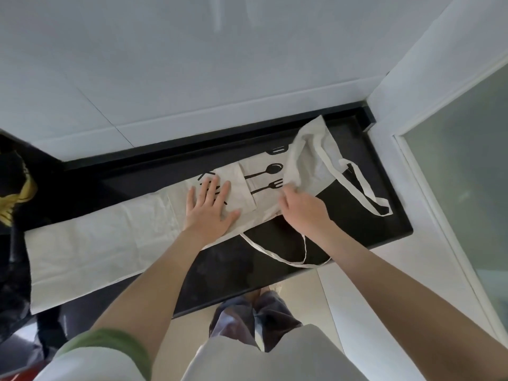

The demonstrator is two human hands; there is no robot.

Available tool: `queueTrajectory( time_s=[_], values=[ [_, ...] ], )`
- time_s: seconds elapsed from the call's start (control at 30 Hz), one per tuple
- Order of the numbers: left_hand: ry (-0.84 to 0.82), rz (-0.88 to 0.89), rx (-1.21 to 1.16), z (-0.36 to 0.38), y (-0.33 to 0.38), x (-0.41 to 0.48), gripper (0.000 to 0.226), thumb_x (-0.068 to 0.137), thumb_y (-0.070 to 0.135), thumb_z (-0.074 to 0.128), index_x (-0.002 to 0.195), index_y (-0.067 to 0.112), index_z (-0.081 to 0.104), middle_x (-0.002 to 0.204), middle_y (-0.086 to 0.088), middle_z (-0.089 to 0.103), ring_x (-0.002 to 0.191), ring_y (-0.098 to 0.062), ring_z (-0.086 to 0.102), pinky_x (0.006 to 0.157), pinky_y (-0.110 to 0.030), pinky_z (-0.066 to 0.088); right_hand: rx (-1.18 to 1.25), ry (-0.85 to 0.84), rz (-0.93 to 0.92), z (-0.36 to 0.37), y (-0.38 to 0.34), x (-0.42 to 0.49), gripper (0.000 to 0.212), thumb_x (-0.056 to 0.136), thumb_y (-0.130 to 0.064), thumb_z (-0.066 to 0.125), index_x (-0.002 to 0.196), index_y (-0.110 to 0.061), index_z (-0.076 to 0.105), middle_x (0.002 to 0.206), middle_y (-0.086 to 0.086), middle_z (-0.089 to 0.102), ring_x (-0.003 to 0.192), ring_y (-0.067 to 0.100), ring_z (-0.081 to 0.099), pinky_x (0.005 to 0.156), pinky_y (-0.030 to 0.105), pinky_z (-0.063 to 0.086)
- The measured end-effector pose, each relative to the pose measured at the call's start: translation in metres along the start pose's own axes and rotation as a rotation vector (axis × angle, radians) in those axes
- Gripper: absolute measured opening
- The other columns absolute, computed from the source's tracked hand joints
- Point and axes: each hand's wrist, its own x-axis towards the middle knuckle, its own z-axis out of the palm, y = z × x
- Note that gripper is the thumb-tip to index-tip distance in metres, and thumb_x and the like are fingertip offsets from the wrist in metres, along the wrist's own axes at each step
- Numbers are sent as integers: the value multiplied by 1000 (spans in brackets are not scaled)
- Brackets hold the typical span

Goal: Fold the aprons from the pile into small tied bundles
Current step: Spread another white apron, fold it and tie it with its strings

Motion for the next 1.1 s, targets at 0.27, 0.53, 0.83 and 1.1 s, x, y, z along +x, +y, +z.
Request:
queueTrajectory(
  time_s=[0.27,0.53,0.83,1.1],
  values=[
    [102,-51,-31,4,4,-3,84,90,69,16,153,19,-7,162,-3,1,149,-23,-5,119,-49,-2,725,98,684,-7,67,4,45,98,-23,49,138,-6,35,130,12,51,108,24,55,82,32,42],
    [110,154,-14,-27,73,34,65,97,56,23,153,27,6,161,-8,-2,148,-28,-6,116,-51,-8,831,264,689,-20,116,47,69,92,-40,59,148,-11,29,146,14,39,133,29,41,109,45,38],
    [-59,348,263,-34,90,94,57,104,42,21,150,36,-12,160,-8,-16,147,-28,-15,118,-49,-6,775,-12,454,-56,138,121,34,100,-29,44,128,-15,56,122,4,58,110,19,53,91,30,40],
    [8,378,200,-20,72,89,66,97,46,21,153,18,1,153,-13,33,141,-32,32,110,-52,30,721,-45,390,-57,137,137,25,96,-27,52,85,-6,60,79,1,54,80,18,50,66,28,37]
  ],
)
